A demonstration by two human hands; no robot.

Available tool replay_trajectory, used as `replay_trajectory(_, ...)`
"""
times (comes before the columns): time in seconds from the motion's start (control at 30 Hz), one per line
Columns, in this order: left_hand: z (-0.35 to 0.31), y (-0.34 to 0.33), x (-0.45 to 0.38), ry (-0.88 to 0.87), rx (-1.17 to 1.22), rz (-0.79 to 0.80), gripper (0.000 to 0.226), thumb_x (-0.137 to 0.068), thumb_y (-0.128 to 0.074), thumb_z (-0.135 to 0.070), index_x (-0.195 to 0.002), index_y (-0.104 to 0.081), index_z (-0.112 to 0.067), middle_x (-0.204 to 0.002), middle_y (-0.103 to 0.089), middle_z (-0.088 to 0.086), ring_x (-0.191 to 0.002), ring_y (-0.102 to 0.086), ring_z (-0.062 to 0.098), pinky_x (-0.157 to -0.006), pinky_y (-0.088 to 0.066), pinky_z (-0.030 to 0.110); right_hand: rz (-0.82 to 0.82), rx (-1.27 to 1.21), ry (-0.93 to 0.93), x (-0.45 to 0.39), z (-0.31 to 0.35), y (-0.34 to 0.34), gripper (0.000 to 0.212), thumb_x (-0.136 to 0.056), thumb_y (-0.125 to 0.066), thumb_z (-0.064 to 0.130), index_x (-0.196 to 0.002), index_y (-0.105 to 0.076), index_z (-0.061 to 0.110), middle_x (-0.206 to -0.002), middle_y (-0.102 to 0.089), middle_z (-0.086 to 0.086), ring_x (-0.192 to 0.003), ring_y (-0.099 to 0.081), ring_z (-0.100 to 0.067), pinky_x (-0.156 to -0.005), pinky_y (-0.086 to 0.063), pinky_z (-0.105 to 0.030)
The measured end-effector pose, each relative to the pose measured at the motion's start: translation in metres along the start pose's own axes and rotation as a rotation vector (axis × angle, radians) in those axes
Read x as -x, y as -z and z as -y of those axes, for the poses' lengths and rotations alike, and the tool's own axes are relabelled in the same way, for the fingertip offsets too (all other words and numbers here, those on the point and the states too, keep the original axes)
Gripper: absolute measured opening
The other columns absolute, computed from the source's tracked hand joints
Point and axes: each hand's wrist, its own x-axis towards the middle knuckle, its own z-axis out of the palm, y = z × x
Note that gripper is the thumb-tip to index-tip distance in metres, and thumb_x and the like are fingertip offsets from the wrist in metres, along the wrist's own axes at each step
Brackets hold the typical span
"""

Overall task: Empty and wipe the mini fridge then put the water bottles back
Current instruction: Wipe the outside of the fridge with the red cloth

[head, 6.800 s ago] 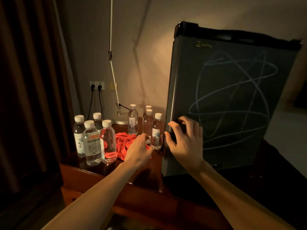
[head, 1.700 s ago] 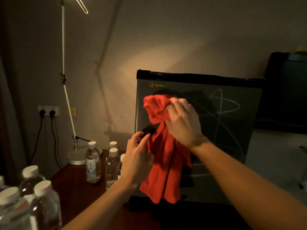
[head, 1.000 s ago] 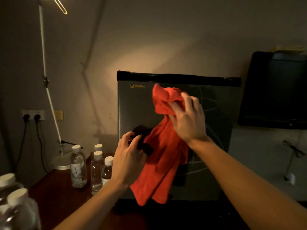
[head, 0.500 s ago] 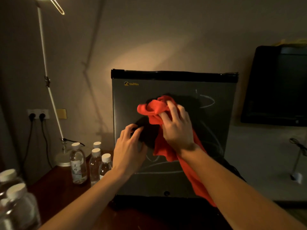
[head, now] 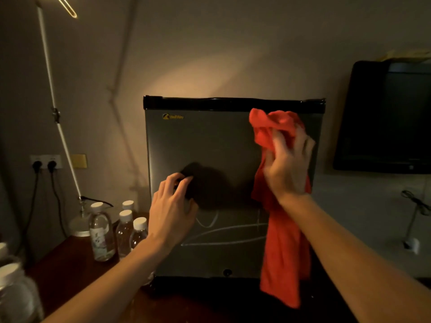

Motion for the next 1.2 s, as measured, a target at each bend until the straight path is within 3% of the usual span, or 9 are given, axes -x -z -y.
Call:
replay_trajectory(0.1, -0.001, -0.002, 0.0, 0.008, 0.003, -0.008, 0.061, -0.078, -0.077, -0.016, -0.134, -0.054, -0.013, -0.135, -0.045, 0.007, -0.119, -0.047, 0.027, -0.091, -0.052, 0.047, 0.053, 0.052, 0.237, 0.028, 0.029, -0.019, 0.045, -0.093, -0.052, 0.016, -0.137, -0.054, 0.025, -0.143, -0.04, -0.033, -0.123, -0.04, -0.05, -0.106, -0.032, -0.052)
replay_trajectory(0.27, 0.007, -0.001, 0.003, 0.003, -0.007, -0.019, 0.06, -0.076, -0.077, -0.013, -0.132, -0.056, -0.011, -0.132, -0.047, 0.008, -0.118, -0.049, 0.029, -0.091, -0.051, 0.045, 0.132, 0.168, 0.532, 0.038, 0.018, -0.011, 0.038, -0.095, -0.051, 0.017, -0.131, -0.058, 0.026, -0.142, -0.047, -0.025, -0.121, -0.042, -0.043, -0.101, -0.036, -0.05)
replay_trajectory(0.33, 0.009, -0.002, 0.006, 0.002, -0.006, -0.019, 0.059, -0.077, -0.077, -0.013, -0.132, -0.056, -0.011, -0.133, -0.047, 0.008, -0.119, -0.049, 0.029, -0.092, -0.05, 0.045, 0.099, 0.235, 0.515, 0.023, -0.005, 0.0, 0.03, -0.093, -0.057, 0.021, -0.122, -0.063, 0.026, -0.135, -0.054, -0.021, -0.117, -0.045, -0.04, -0.097, -0.037, -0.048)
replay_trajectory(0.5, 0.005, -0.002, 0.007, 0.007, -0.002, -0.02, 0.057, -0.079, -0.076, -0.014, -0.132, -0.056, -0.011, -0.134, -0.045, 0.008, -0.119, -0.047, 0.028, -0.093, -0.049, 0.045, 0.027, 0.178, 0.18, 0.0, -0.04, 0.022, 0.025, -0.095, -0.061, 0.034, -0.115, -0.068, 0.02, -0.125, -0.056, -0.022, -0.108, -0.045, -0.038, -0.091, -0.043, -0.045)
replay_trajectory(0.67, 0.007, 0.002, 0.011, 0.012, 0.005, -0.006, 0.058, -0.079, -0.077, -0.015, -0.133, -0.056, -0.012, -0.134, -0.047, 0.007, -0.12, -0.047, 0.027, -0.093, -0.049, 0.043, 0.106, -0.012, 0.285, 0.068, -0.02, -0.004, 0.035, -0.078, -0.073, 0.013, -0.111, -0.072, 0.023, -0.131, -0.049, -0.025, -0.106, -0.046, -0.039, -0.09, -0.044, -0.044)
replay_trajectory(0.8, 0.016, 0.007, 0.024, 0.041, 0.006, 0.013, 0.058, -0.077, -0.076, -0.014, -0.131, -0.056, -0.012, -0.133, -0.047, 0.006, -0.119, -0.048, 0.026, -0.093, -0.049, 0.043, 0.227, -0.085, 0.467, 0.11, 0.01, -0.012, 0.025, -0.077, -0.066, 0.019, -0.101, -0.071, 0.024, -0.132, -0.044, -0.013, -0.104, -0.048, -0.036, -0.082, -0.043, -0.043)
replay_trajectory(0.93, 0.027, 0.006, 0.038, 0.051, 0.013, 0.046, 0.057, -0.074, -0.076, -0.012, -0.128, -0.058, -0.01, -0.133, -0.047, 0.007, -0.118, -0.048, 0.026, -0.092, -0.049, 0.041, 0.263, -0.083, 0.585, 0.08, 0.022, -0.004, 0.019, -0.083, -0.057, 0.018, -0.091, -0.074, 0.018, -0.131, -0.055, -0.018, -0.104, -0.048, -0.035, -0.083, -0.041, -0.042)
replay_trajectory(1.07, 0.03, 0.005, 0.047, 0.065, 0.028, 0.054, 0.052, -0.072, -0.076, -0.008, -0.121, -0.06, -0.01, -0.13, -0.049, 0.006, -0.116, -0.051, 0.025, -0.087, -0.049, 0.037, 0.215, -0.016, 0.433, 0.032, 0.067, -0.014, 0.025, -0.087, -0.055, 0.016, -0.105, -0.071, 0.017, -0.134, -0.053, -0.018, -0.107, -0.049, -0.036, -0.085, -0.042, -0.042)
replay_trajectory(1.2, 0.041, 0.007, 0.05, 0.088, 0.09, 0.048, 0.047, -0.074, -0.072, -0.007, -0.117, -0.056, -0.013, -0.126, -0.049, 0.002, -0.115, -0.053, 0.025, -0.087, -0.052, 0.042, 0.301, -0.057, 0.555, 0.063, 0.095, -0.035, 0.031, -0.084, -0.054, 0.021, -0.11, -0.071, 0.023, -0.136, -0.054, -0.016, -0.106, -0.044, -0.033, -0.084, -0.037, -0.04)
